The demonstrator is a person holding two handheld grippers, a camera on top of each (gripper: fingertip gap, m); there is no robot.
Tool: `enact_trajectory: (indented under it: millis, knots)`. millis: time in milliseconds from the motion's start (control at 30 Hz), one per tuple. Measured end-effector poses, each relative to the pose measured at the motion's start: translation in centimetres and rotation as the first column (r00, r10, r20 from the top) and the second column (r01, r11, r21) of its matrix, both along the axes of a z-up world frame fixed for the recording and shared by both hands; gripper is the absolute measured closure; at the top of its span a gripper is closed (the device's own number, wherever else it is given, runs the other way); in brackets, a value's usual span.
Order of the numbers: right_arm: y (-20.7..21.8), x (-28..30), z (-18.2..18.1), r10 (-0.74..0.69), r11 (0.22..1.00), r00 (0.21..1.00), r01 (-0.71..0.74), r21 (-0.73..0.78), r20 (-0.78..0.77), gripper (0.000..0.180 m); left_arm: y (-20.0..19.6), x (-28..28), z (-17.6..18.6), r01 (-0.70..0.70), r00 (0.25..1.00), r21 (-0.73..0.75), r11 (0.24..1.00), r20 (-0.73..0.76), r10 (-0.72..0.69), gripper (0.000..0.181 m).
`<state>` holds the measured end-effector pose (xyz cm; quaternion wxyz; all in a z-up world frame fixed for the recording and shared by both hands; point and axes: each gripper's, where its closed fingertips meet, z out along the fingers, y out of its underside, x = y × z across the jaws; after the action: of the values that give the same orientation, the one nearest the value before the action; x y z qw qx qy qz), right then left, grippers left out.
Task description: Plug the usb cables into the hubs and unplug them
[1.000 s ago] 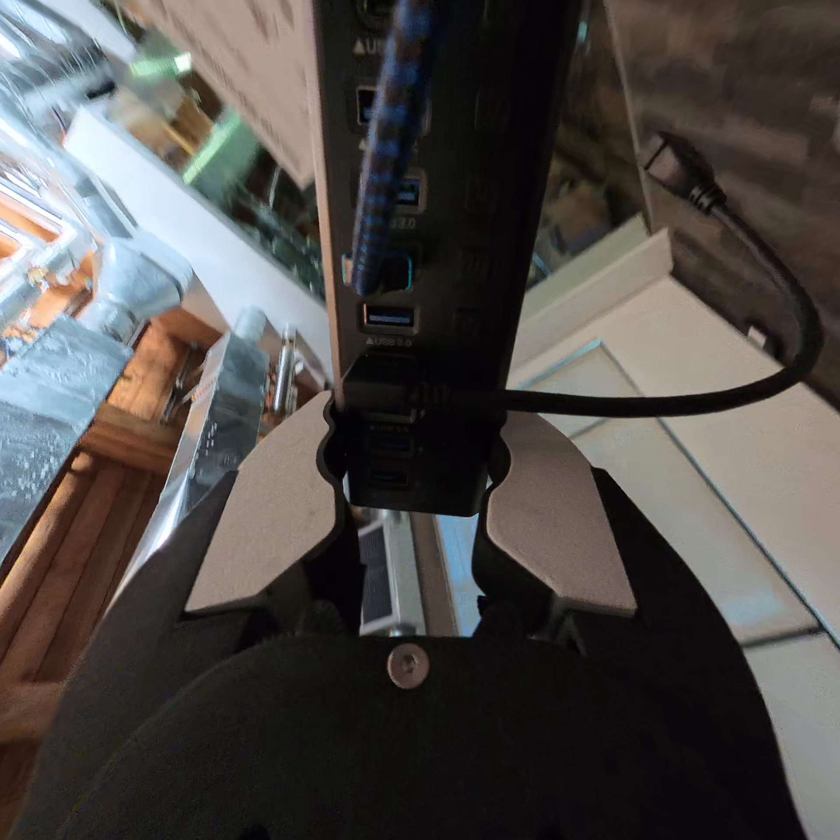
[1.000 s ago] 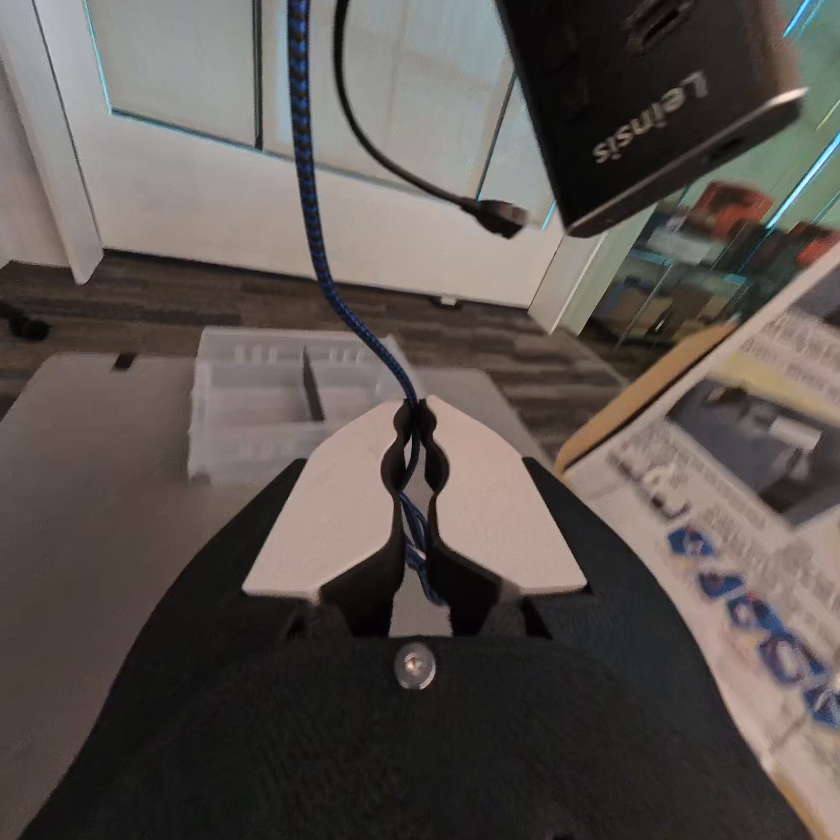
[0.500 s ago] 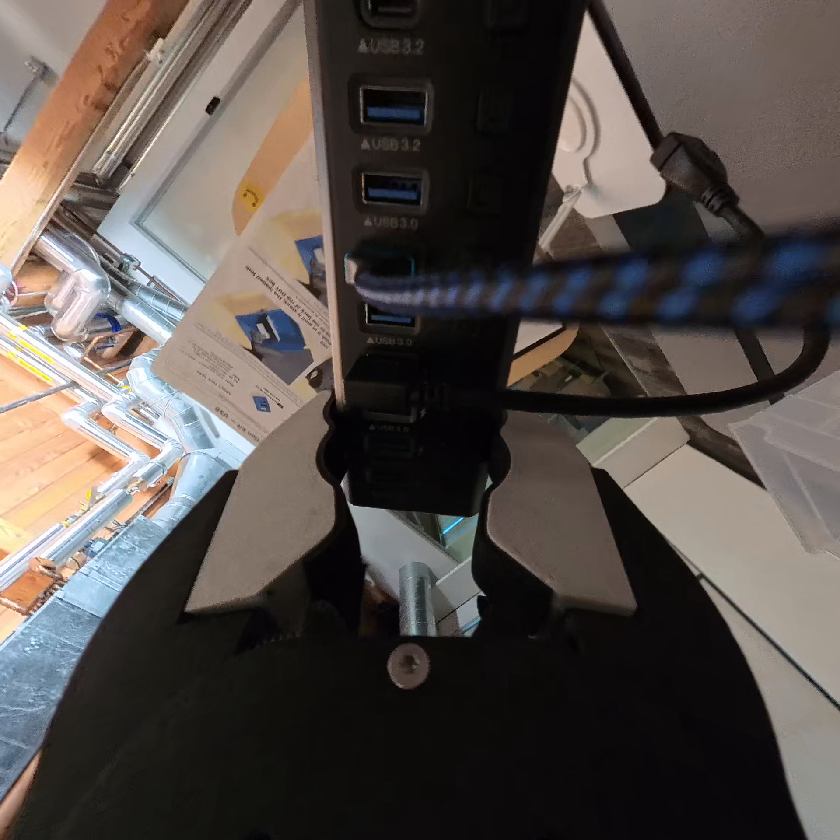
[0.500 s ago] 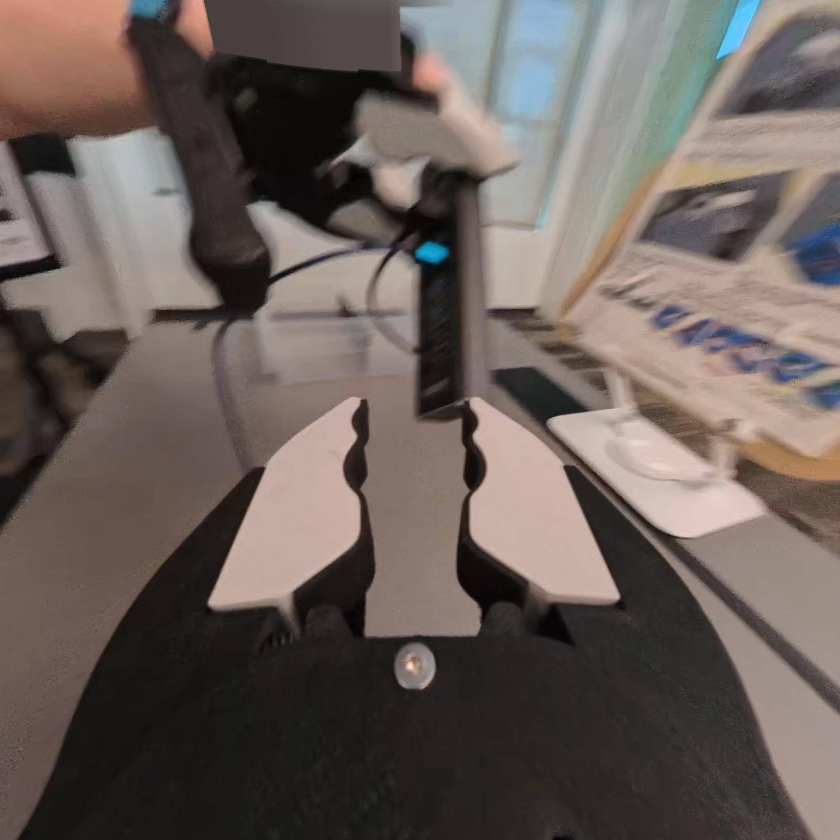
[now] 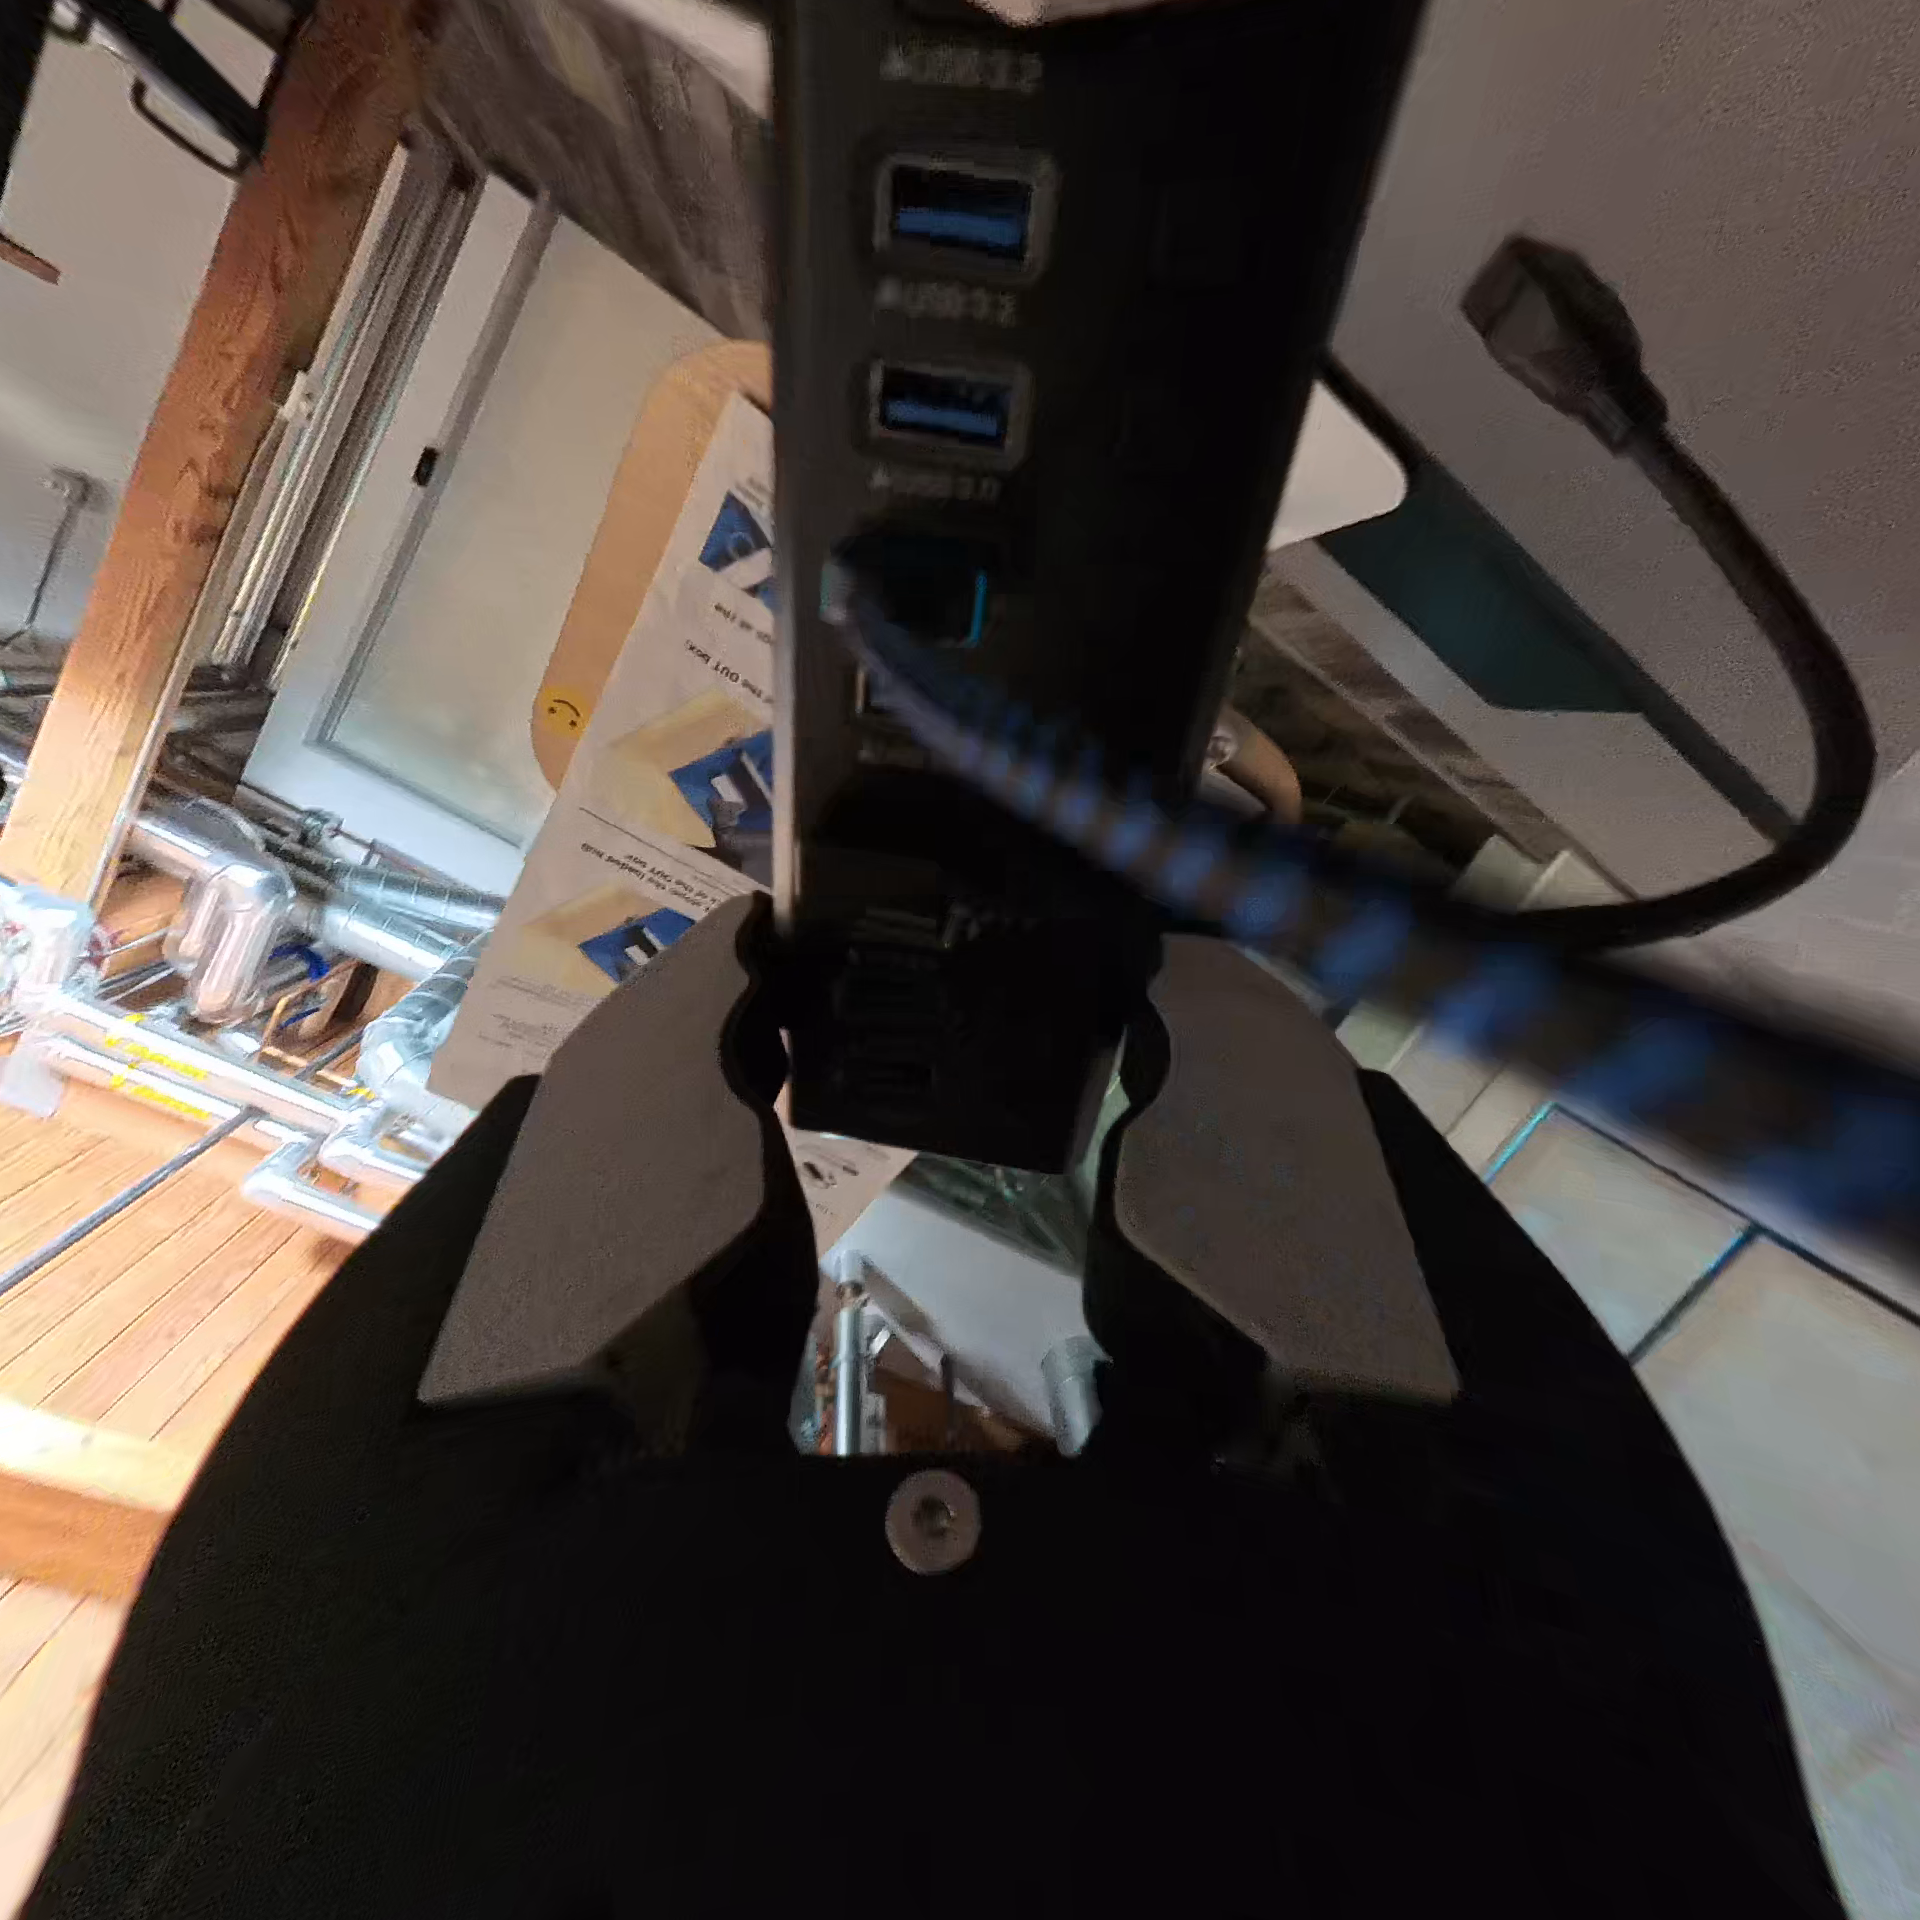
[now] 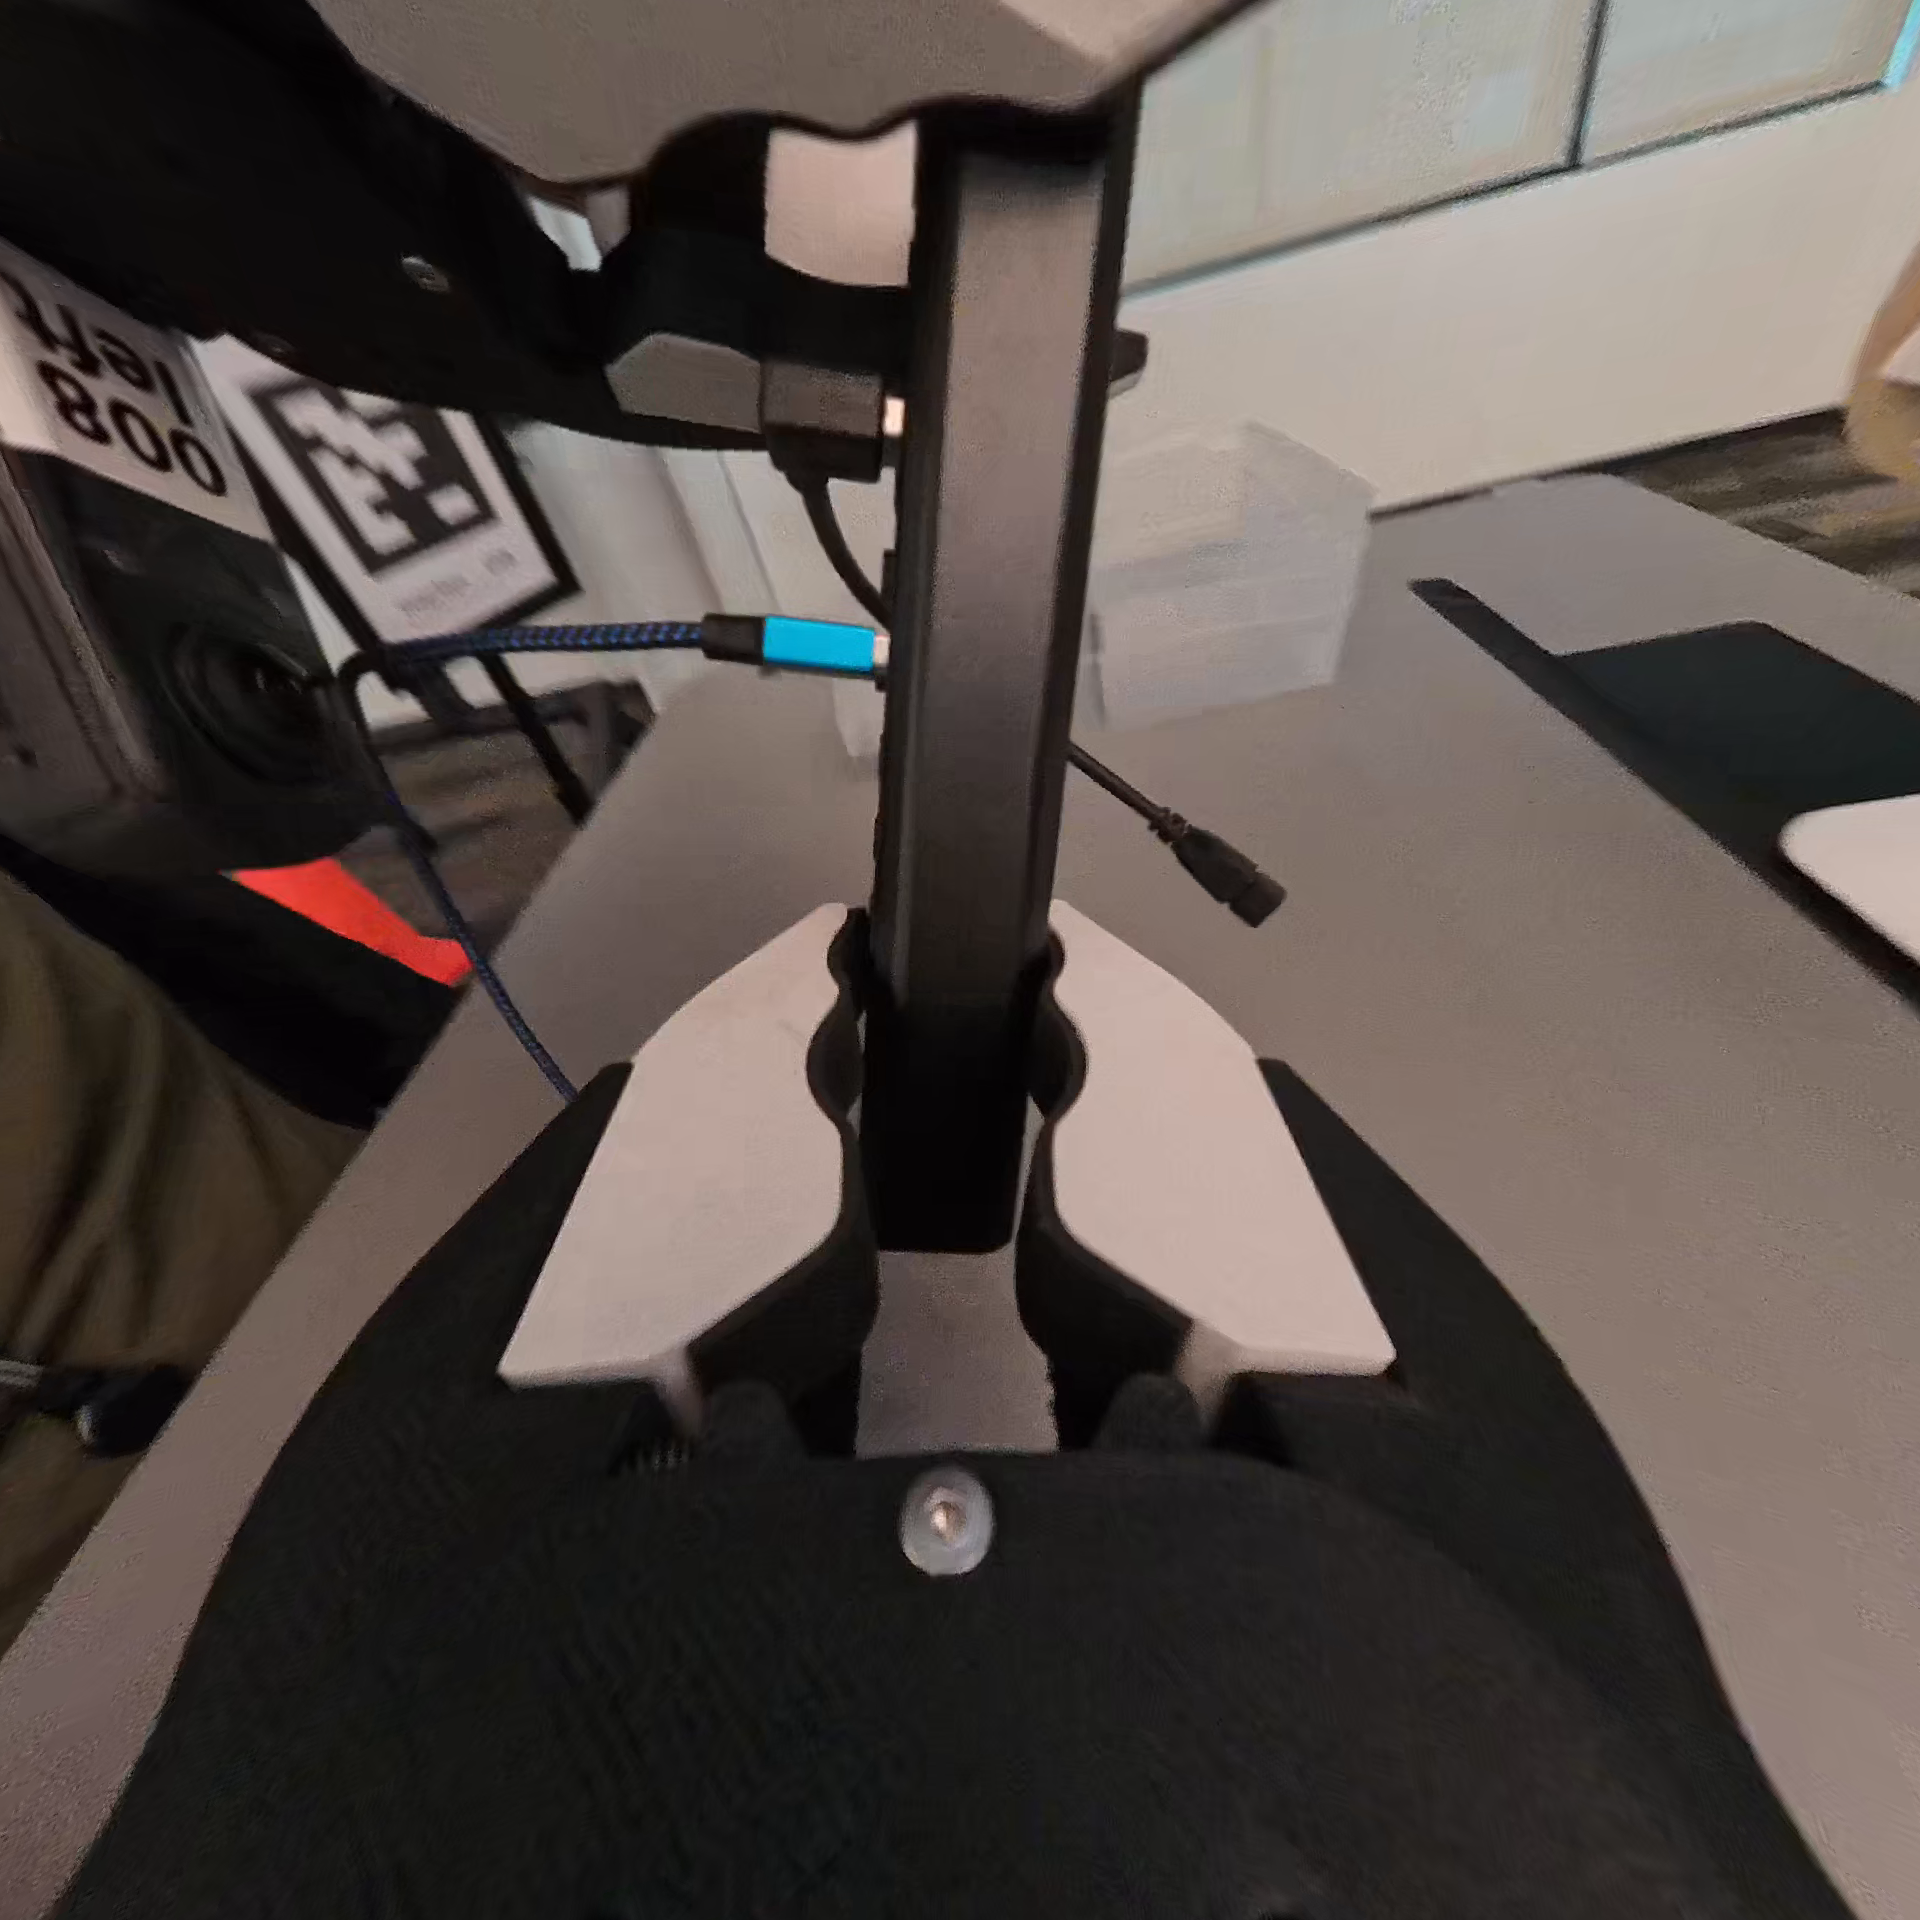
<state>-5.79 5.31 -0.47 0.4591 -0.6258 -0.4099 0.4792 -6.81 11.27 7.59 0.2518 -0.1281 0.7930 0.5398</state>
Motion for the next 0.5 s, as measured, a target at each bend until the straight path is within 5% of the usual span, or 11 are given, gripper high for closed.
enact_trajectory:
  millis: [233,400,500]
  knots:
    - [-1.1,-2.3,1.5,0.13,0.971,0.912,-0.196,-0.134,-0.39,0.152,0.2,0.4,3.5,-0.087,0.996,-0.003,0.996,-0.011,0.087,0.093]
    - [-1.2,-2.5,2.2,0.122,0.97,0.889,-0.202,-0.139,-0.441,0.152,-0.3,-0.2,8.1,-0.144,0.984,-0.043,0.989,0.095,0.147,0.091]
    - [-1.3,-2.3,2.8,0.119,0.972,0.879,-0.198,-0.127,-0.463,0.152,-0.4,-1.6,11.4,-0.196,0.923,-0.148,0.969,0.305,0.234,0.092]
